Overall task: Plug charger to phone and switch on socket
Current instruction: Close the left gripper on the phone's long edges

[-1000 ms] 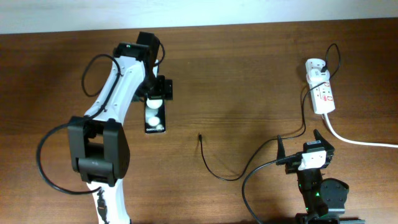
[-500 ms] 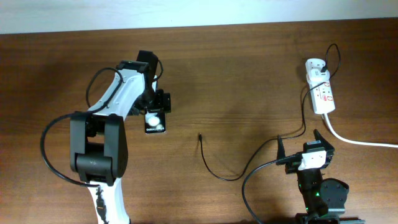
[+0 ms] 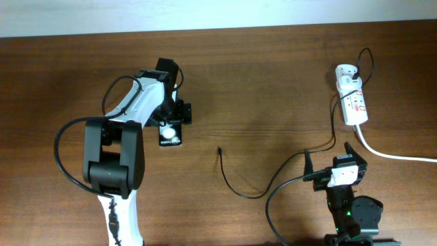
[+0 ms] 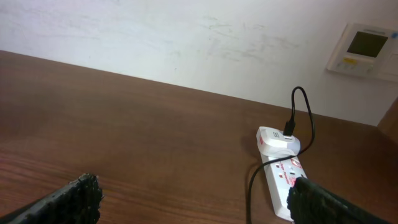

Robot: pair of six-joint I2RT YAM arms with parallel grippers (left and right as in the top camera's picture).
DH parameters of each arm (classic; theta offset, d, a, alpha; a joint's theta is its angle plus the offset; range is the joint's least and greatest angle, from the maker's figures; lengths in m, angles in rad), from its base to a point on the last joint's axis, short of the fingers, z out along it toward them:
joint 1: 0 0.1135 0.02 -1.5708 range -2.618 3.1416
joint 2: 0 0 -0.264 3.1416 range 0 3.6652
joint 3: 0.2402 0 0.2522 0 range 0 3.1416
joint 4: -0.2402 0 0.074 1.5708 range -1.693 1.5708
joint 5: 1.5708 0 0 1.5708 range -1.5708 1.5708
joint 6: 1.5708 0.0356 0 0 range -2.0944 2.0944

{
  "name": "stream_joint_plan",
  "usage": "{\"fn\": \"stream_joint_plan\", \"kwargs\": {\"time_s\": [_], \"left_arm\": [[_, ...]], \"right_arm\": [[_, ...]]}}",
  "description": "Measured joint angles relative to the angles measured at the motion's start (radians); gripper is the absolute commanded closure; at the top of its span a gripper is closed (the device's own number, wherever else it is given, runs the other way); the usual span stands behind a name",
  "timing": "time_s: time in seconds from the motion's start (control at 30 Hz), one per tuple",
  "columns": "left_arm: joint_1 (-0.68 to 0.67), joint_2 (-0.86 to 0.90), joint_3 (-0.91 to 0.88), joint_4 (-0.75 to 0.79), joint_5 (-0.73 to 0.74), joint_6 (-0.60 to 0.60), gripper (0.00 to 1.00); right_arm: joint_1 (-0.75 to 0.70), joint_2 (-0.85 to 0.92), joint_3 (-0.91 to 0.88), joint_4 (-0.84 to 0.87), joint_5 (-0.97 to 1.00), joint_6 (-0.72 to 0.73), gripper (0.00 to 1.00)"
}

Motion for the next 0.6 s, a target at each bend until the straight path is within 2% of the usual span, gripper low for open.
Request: {"fn": "stream_joint_plan", "kwargs": {"time_s": [0.6], "left_arm": [[0.004, 0.0, 0.0, 0.027, -0.004, -0.028, 0.01]], "right_arm": [[0.0, 0.0, 0.0, 0.0, 0.0, 0.0, 0.01]]}}
